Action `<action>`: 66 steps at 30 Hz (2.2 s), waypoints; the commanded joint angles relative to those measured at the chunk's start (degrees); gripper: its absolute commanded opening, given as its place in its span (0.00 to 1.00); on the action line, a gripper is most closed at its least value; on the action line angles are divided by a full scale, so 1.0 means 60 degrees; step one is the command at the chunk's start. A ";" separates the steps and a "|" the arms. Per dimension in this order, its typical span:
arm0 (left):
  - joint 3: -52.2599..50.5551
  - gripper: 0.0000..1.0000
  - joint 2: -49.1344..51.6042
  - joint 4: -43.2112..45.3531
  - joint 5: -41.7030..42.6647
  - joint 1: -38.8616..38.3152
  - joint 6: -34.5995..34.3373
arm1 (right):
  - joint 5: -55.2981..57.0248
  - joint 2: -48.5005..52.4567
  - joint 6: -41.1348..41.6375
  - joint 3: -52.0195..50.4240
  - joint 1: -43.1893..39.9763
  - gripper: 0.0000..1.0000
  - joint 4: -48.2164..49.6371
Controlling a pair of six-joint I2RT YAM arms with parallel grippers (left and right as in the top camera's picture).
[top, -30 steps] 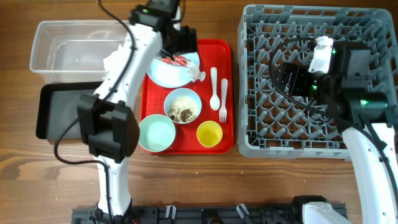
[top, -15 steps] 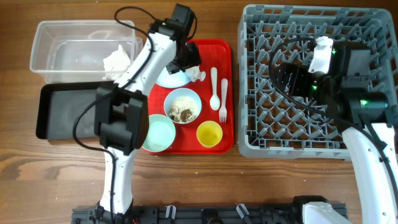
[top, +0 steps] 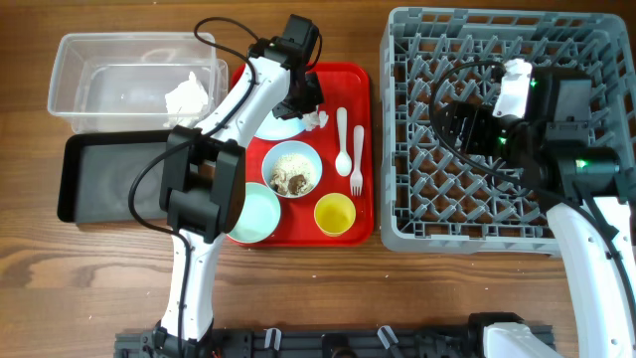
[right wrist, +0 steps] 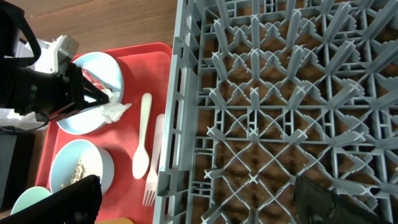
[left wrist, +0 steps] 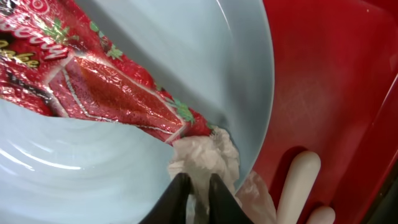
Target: Sort waste into correct bins and load items into the dishwasher rack
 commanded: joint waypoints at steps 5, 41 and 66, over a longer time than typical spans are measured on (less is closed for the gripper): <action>-0.0029 0.04 0.0084 0.0069 0.0659 0.0025 -0.0029 | -0.0124 0.0091 -0.0076 0.0222 -0.0040 1.00 -0.0011; 0.0565 0.97 -0.2182 -0.0484 -0.0692 0.4918 0.0375 | -0.0018 0.0091 -0.0095 0.0226 -0.0040 1.00 0.0164; 0.0652 0.99 -0.0790 -0.1064 -0.0678 0.1002 -0.0699 | -0.0022 0.0091 -0.0062 0.0226 -0.0040 0.99 0.0164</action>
